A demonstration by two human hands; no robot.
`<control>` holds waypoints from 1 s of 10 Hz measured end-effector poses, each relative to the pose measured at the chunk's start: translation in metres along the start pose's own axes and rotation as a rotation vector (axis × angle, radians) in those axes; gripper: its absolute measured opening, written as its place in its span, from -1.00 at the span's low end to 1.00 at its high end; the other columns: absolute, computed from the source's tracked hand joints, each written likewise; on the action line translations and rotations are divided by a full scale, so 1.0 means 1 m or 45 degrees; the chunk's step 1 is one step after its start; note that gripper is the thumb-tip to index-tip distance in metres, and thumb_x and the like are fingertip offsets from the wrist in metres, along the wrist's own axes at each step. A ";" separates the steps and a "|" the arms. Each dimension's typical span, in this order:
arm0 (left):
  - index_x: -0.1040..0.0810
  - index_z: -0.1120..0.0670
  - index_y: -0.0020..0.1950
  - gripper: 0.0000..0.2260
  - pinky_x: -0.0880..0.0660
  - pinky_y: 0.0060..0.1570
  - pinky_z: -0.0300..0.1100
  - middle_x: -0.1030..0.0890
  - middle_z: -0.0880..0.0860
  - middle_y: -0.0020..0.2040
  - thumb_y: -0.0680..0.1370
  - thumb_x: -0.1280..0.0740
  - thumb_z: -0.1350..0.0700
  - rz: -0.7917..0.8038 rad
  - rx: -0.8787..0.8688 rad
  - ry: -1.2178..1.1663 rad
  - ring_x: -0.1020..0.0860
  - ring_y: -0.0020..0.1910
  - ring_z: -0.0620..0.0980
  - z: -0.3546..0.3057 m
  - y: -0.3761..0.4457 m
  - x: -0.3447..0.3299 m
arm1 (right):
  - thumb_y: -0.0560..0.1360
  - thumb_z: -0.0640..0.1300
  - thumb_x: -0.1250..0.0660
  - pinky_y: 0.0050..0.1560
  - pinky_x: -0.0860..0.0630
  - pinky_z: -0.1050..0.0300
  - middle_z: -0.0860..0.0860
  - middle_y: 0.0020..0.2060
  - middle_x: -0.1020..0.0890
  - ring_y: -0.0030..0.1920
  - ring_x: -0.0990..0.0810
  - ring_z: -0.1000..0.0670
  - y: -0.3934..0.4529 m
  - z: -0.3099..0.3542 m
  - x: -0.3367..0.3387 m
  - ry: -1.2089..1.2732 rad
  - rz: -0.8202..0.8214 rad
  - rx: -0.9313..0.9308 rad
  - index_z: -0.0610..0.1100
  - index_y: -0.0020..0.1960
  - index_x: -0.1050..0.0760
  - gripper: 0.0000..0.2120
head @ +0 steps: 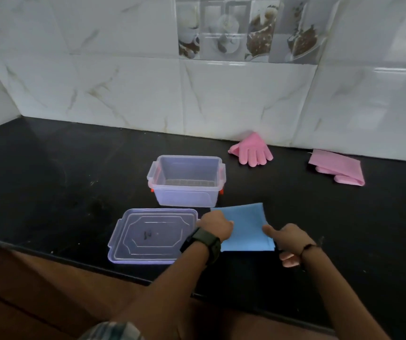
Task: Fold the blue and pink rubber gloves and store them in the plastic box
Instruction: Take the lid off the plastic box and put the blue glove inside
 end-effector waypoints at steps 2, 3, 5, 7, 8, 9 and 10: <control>-0.46 0.24 0.30 -0.69 -0.44 0.30 -0.02 -0.53 0.20 0.29 0.59 -0.18 0.20 0.056 0.076 0.256 -0.50 0.27 0.17 0.008 -0.002 -0.008 | 0.48 0.12 -0.30 -0.36 -0.57 0.00 -0.21 -0.04 -0.50 -0.33 -0.51 -0.05 0.006 0.001 -0.005 0.233 0.158 -0.062 -0.23 0.34 -0.24 -0.41; -0.43 0.25 0.33 -0.67 -0.41 0.34 -0.02 -0.49 0.20 0.33 0.61 -0.14 0.16 0.074 0.050 0.418 -0.47 0.31 0.16 0.004 -0.001 -0.009 | 0.48 0.07 -0.32 -0.16 -0.58 -0.04 -0.19 -0.12 -0.47 -0.25 -0.53 -0.08 0.011 0.003 -0.007 0.182 0.142 -0.071 -0.22 0.35 -0.24 -0.41; -0.43 0.26 0.35 -0.64 -0.41 0.27 -0.13 -0.50 0.19 0.34 0.60 -0.18 0.12 0.120 0.159 -0.015 -0.47 0.32 0.13 0.001 0.009 -0.003 | 0.47 -0.06 -0.34 -0.30 -0.56 0.02 -0.16 -0.16 -0.50 -0.25 -0.55 -0.09 0.013 0.007 -0.010 0.442 0.352 -0.139 -0.21 0.30 -0.33 -0.53; -0.44 0.17 0.17 -0.72 -0.49 0.00 -0.02 -0.53 0.08 -0.09 0.51 -0.35 0.12 0.332 0.462 -1.008 -0.52 -0.07 0.05 0.012 -0.003 -0.007 | 0.46 -0.27 -0.32 -0.53 -0.61 0.12 -0.24 -0.15 -0.57 -0.27 -0.61 -0.19 0.010 0.009 -0.001 0.891 0.397 -0.124 -0.26 0.14 -0.37 -0.72; -0.36 0.18 -0.12 -0.82 -0.37 0.23 0.18 -0.42 0.15 -0.15 0.49 -0.38 0.20 0.496 0.544 -1.467 -0.44 -0.03 0.16 -0.001 0.000 0.013 | 0.47 -0.30 -0.29 -0.54 -0.61 0.12 -0.22 -0.12 -0.55 -0.21 -0.59 -0.19 0.007 0.024 0.017 1.050 0.367 -0.019 -0.25 0.11 -0.37 -0.78; -0.38 0.19 -0.05 -0.84 -0.45 0.11 0.14 -0.43 0.20 -0.05 0.48 -0.36 0.31 0.521 0.327 -1.758 -0.45 0.19 0.24 -0.017 0.011 0.053 | 0.47 -0.32 -0.26 -0.51 -0.60 0.17 -0.15 -0.12 -0.56 -0.19 -0.58 -0.12 0.000 0.063 0.035 1.081 0.358 0.200 -0.20 0.02 -0.42 -0.86; -0.44 0.17 0.00 -0.88 -0.43 0.10 0.06 -0.51 0.16 0.03 0.53 -0.27 0.34 0.444 0.056 -1.750 -0.52 0.12 0.14 -0.023 0.026 0.103 | 0.46 -0.33 -0.23 -0.43 -0.59 0.16 -0.06 -0.17 -0.58 -0.20 -0.57 -0.02 -0.004 0.119 0.042 1.025 0.366 0.431 -0.12 -0.07 -0.46 -0.85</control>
Point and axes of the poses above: each hand's wrist, its own y-axis towards the middle knuckle, its own x-axis out of the back of the hand, z = x × y, the point moved 2 cm from there along y, towards the middle knuckle
